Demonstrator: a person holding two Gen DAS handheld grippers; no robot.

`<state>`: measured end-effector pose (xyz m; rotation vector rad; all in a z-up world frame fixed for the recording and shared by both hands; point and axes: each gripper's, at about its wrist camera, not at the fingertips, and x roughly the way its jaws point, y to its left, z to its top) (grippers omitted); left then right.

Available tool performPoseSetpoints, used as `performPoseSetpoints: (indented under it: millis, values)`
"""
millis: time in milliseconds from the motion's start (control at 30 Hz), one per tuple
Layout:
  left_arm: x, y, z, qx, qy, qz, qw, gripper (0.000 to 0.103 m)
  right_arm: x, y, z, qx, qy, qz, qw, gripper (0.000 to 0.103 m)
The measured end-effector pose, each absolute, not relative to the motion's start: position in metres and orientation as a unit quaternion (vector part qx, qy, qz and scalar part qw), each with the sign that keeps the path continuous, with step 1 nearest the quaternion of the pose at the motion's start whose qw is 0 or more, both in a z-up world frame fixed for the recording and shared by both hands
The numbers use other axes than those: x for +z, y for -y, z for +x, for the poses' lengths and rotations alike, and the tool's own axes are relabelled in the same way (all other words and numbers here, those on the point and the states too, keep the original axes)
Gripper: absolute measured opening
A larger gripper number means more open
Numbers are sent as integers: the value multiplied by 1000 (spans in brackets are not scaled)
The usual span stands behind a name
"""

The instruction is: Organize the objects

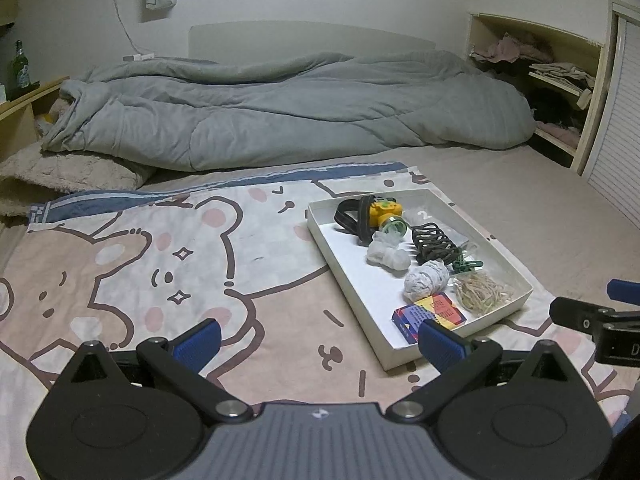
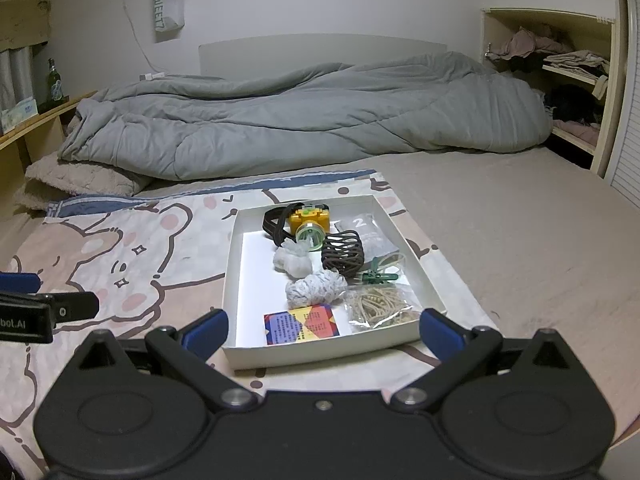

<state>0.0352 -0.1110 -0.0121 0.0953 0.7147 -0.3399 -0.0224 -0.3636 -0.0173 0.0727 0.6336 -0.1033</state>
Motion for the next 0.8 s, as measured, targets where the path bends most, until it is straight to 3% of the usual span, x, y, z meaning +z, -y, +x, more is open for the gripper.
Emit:
performPoseSetpoints:
  millis: [800]
  values:
    - [-12,112,33,-165,-349,47,921,103,-18,360,-23,-49,-314,36,948,103]
